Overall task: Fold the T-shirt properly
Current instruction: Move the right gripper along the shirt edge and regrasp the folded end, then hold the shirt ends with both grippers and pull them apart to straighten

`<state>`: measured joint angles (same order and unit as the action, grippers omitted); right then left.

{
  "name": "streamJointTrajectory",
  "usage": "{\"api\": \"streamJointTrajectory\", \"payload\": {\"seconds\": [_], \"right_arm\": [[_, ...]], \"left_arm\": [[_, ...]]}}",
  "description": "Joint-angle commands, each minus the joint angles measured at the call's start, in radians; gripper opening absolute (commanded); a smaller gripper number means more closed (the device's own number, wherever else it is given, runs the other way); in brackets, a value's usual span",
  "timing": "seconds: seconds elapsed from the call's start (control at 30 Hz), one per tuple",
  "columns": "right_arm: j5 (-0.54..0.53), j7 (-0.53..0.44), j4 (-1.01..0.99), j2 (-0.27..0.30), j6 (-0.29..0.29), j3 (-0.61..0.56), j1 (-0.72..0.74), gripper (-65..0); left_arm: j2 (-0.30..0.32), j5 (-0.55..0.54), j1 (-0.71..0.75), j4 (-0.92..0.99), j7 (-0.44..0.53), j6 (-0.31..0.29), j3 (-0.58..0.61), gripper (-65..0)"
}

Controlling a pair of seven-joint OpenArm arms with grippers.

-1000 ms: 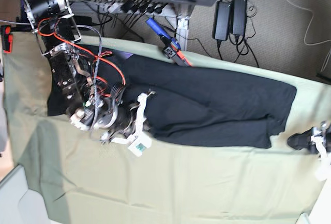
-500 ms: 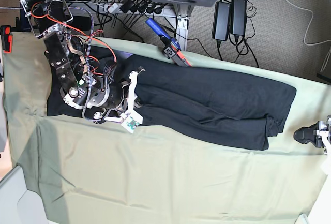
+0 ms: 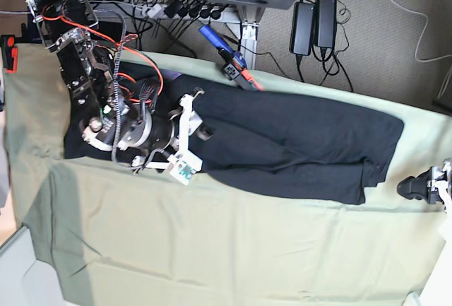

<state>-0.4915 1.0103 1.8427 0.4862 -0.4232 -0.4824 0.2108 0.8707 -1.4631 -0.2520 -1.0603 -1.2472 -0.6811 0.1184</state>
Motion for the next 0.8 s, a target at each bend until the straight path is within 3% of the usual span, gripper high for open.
{"api": "streamJointTrajectory", "payload": {"seconds": [0.0, 0.27, 0.4, 0.77], "right_arm": [[-0.002, -0.016, 0.026, 0.002, -0.074, 0.018, 0.019, -34.6], [-0.003, -0.027, 0.022, -0.088, -0.074, 0.111, 0.019, -34.6], [-0.006, -0.026, 0.023, -0.088, -0.074, 0.123, 0.018, -34.7], [0.005, -0.026, 0.023, -0.088, -0.074, 0.140, 0.018, -34.6]], "left_arm": [[0.027, -0.020, -0.010, -0.012, 0.014, -0.017, -0.008, -32.3], [0.011, -0.015, 0.072, -0.012, 0.074, -0.017, -0.008, -29.6], [-0.021, 0.044, 0.072, -0.010, 0.106, -0.017, -0.008, -29.5], [-0.099, 0.077, 0.072, 0.043, 0.142, -0.017, -0.008, -29.5]]}}
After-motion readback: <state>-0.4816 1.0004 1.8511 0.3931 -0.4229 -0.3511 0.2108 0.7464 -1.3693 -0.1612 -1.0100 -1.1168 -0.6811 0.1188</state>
